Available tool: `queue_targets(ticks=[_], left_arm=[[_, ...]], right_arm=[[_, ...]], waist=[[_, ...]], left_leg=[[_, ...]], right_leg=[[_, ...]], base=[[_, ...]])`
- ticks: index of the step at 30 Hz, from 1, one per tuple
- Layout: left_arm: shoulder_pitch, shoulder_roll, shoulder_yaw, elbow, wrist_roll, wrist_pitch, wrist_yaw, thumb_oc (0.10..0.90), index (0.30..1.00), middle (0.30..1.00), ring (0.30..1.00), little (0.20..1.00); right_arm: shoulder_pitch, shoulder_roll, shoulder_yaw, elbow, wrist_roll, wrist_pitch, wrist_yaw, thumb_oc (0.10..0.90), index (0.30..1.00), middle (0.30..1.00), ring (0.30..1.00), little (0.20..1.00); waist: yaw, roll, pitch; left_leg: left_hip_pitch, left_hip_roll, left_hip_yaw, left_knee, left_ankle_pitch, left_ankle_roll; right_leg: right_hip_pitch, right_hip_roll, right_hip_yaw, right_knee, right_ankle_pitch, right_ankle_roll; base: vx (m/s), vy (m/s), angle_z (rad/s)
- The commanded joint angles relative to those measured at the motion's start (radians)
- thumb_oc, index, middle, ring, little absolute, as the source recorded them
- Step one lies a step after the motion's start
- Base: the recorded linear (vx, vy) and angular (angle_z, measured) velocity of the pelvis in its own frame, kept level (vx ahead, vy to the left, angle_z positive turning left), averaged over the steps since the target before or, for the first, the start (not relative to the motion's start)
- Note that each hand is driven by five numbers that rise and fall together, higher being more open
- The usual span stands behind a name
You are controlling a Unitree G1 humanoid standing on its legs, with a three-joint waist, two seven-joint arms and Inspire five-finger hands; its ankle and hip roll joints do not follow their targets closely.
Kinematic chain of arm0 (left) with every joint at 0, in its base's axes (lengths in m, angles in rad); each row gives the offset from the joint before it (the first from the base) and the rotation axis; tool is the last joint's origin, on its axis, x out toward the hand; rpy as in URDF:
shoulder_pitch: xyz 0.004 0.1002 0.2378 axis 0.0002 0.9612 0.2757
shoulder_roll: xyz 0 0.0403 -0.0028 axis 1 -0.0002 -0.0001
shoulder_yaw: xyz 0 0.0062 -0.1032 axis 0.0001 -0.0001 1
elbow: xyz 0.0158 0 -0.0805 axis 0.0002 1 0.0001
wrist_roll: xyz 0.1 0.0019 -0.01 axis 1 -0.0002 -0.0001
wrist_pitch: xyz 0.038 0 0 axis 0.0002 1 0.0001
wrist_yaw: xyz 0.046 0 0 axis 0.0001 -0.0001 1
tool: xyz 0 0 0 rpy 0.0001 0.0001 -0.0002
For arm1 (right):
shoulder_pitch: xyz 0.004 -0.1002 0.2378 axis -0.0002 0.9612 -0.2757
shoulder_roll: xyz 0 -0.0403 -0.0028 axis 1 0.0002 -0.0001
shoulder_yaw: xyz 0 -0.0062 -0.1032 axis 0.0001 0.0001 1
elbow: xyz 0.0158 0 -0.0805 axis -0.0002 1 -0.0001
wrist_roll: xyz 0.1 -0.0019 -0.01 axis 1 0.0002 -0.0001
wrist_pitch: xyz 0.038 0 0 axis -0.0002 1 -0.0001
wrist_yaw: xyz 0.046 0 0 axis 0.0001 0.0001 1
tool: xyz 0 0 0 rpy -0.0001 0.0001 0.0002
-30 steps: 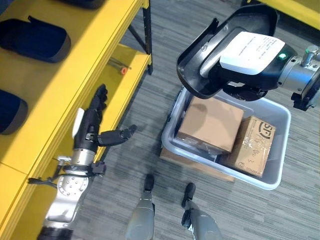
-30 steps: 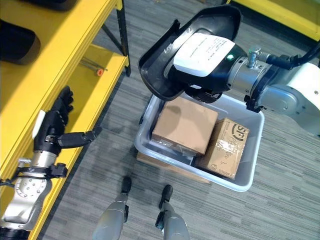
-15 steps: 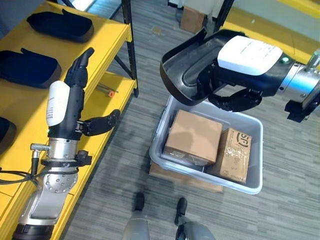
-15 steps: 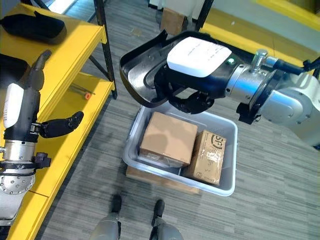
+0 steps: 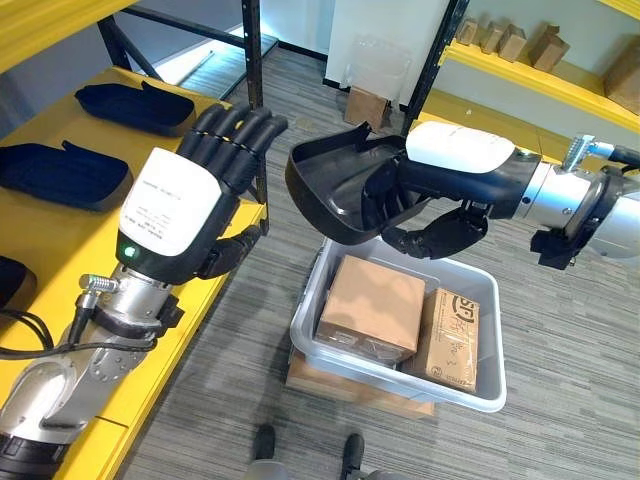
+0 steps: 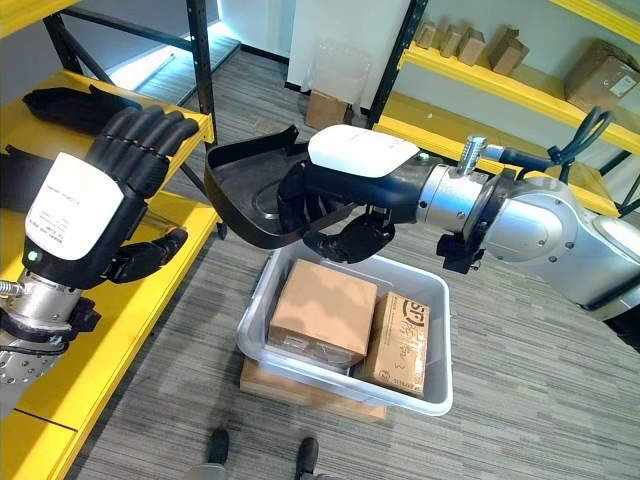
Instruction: Move parts from the plastic box to the shelf.
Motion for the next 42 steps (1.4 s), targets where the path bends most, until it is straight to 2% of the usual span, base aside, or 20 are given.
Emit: queue_targets(ticks=[1, 8, 18, 24, 42], left_arm=[[-0.07, 0.085, -0.046, -0.069, 0.026, -0.029, 0.091, 0.9, 1.0, 1.0, 1.0, 1.0], [-0.118, 0.143, -0.096, -0.126, 0.071, -0.039, 0.089, 0.9, 1.0, 1.0, 1.0, 1.0], [-0.186, 0.147, -0.165, -0.135, 0.088, -0.04, 0.083, 0.9, 1.0, 1.0, 1.0, 1.0], [-0.201, 0.134, -0.215, -0.094, 0.1, -0.036, 0.075, 0.9, 1.0, 1.0, 1.0, 1.0], [-0.166, 0.069, -0.285, 0.057, 0.111, -0.025, 0.043, 0.9, 1.0, 1.0, 1.0, 1.0]], right_arm=[[-0.087, 0.024, 0.022, 0.042, 0.114, -0.026, -0.058, 0.4, 0.3, 0.3, 0.3, 0.3], [-0.125, 0.051, 0.043, 0.042, 0.133, -0.039, -0.06, 0.4, 0.3, 0.3, 0.3, 0.3], [-0.11, 0.069, 0.024, 0.032, 0.147, -0.044, -0.061, 0.4, 0.3, 0.3, 0.3, 0.3], [-0.121, 0.079, 0.027, 0.03, 0.155, -0.047, -0.062, 0.4, 0.3, 0.3, 0.3, 0.3], [-0.149, 0.113, 0.022, 0.029, 0.184, -0.043, -0.049, 0.4, 0.3, 0.3, 0.3, 0.3]], waist=[[-0.015, 0.023, -0.179], [-0.028, 0.025, -0.189], [-0.039, 0.027, -0.196], [-0.044, 0.026, -0.195], [-0.058, 0.024, -0.195]], left_leg=[[0.053, 0.15, -0.007, -0.08, -0.031, -0.087], [0.07, 0.152, 0.008, -0.08, -0.042, -0.085], [0.076, 0.153, 0.011, -0.08, -0.046, -0.084], [0.077, 0.153, 0.016, -0.08, -0.047, -0.084], [0.081, 0.152, 0.03, -0.08, -0.049, -0.082]], right_leg=[[0.064, -0.142, 0.023, 0.025, -0.08, 0.162], [0.066, -0.141, 0.042, 0.026, -0.088, 0.162], [0.072, -0.138, 0.047, 0.022, -0.094, 0.16], [0.07, -0.14, 0.052, 0.02, -0.094, 0.16], [0.065, -0.139, 0.062, 0.014, -0.092, 0.157]], base=[[0.0, 0.0, 0.0], [0.02, 0.014, -0.06], [0.01, 0.002, -0.03], [0.0, 0.0, 0.0], [0.0, 0.003, -0.02]])
